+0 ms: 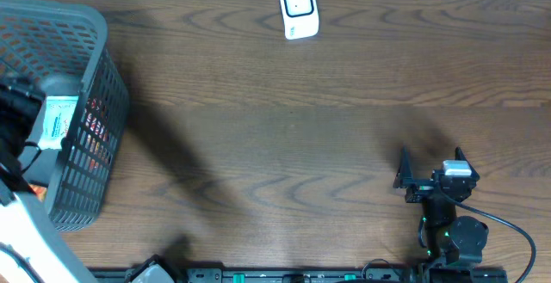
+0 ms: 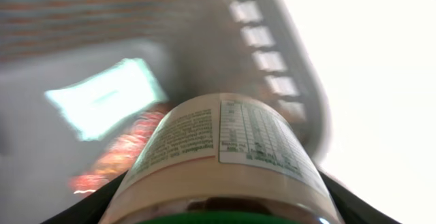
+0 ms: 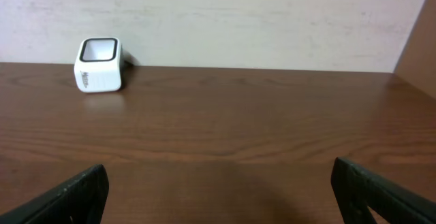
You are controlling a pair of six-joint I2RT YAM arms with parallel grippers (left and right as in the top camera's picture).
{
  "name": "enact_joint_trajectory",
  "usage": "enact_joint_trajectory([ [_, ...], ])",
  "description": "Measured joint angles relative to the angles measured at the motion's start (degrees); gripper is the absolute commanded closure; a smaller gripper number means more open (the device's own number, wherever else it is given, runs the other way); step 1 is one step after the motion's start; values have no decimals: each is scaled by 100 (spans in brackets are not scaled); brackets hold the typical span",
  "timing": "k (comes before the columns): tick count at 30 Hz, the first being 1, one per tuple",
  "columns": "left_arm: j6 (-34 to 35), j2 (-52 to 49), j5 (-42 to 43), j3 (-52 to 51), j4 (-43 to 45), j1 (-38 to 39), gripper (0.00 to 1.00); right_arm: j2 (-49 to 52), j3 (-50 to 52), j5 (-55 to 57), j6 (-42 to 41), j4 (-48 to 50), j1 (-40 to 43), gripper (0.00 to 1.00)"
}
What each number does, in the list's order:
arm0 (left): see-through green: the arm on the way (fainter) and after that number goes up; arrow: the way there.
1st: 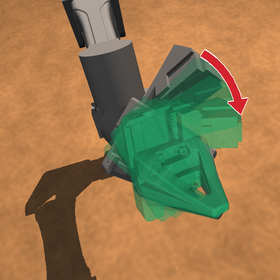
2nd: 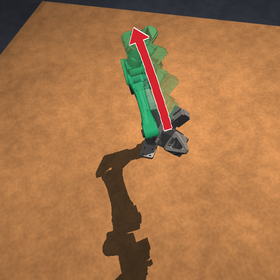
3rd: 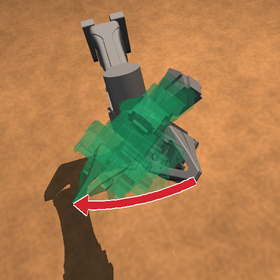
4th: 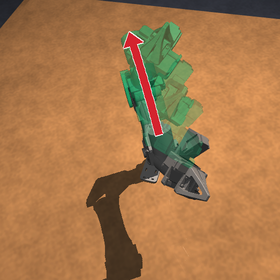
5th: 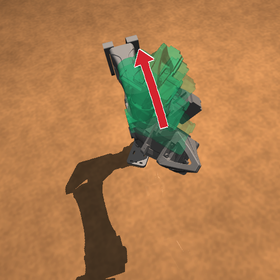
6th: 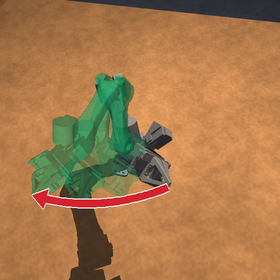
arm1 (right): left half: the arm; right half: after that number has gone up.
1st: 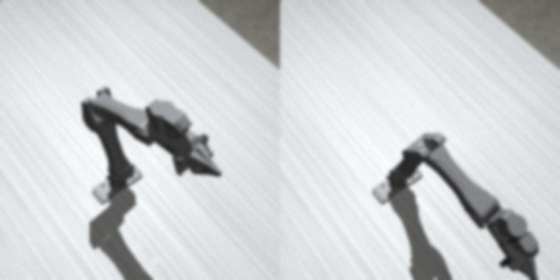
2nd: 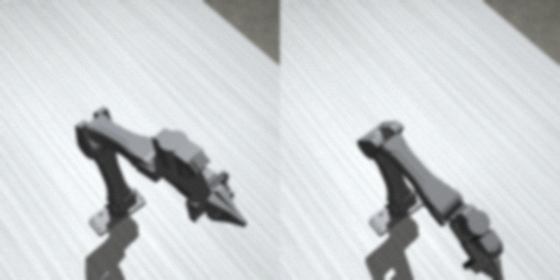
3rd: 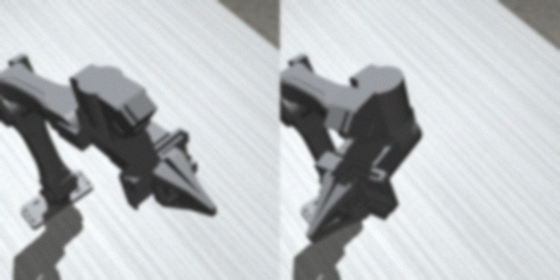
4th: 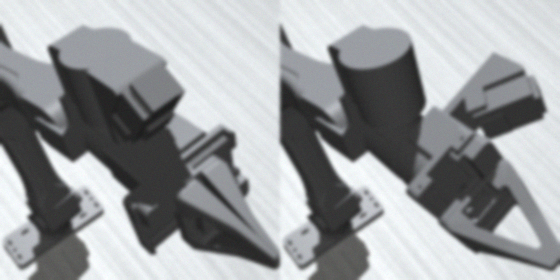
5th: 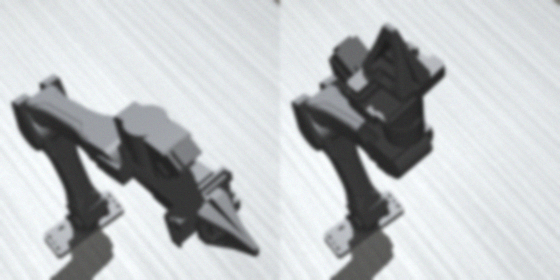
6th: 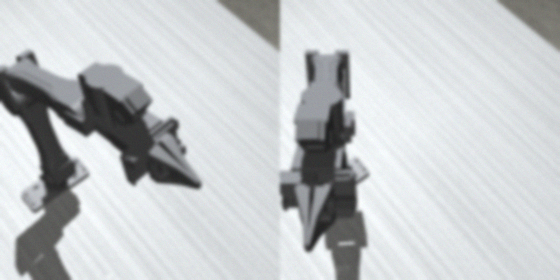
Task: Scan the item barcode
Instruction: 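Grasp the green-capped bottle with the left gripper and lift it out, then carry the bottle to the table center and set it down upright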
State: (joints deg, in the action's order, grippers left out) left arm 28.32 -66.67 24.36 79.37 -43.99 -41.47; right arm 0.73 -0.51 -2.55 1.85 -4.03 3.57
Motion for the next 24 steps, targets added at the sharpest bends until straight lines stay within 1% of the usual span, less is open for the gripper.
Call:
enact_joint_trajectory([
  [4,732,494,667,11,120,621,28,0,0,0,0,0,0,1],
  [6,1080,603,866,11,118,1198,28,0,0,0,0,-2,0,1],
  [10,1497,487,894,11,101,2555,28,0,0,0,0,0,0,1],
  [12,1596,313,695,11,44,3287,28,0,0,0,0,-2,0,1],
  [16,1788,-240,35,-4,-181,4739,28,0,0,0,0,0,2,1],
  [20,2135,-990,-859,-31,-426,5845,28,0,0,0,0,0,2,1],
  [24,2588,-1952,-1641,-35,-494,6623,28,0,0,0,0,0,2,1],
])
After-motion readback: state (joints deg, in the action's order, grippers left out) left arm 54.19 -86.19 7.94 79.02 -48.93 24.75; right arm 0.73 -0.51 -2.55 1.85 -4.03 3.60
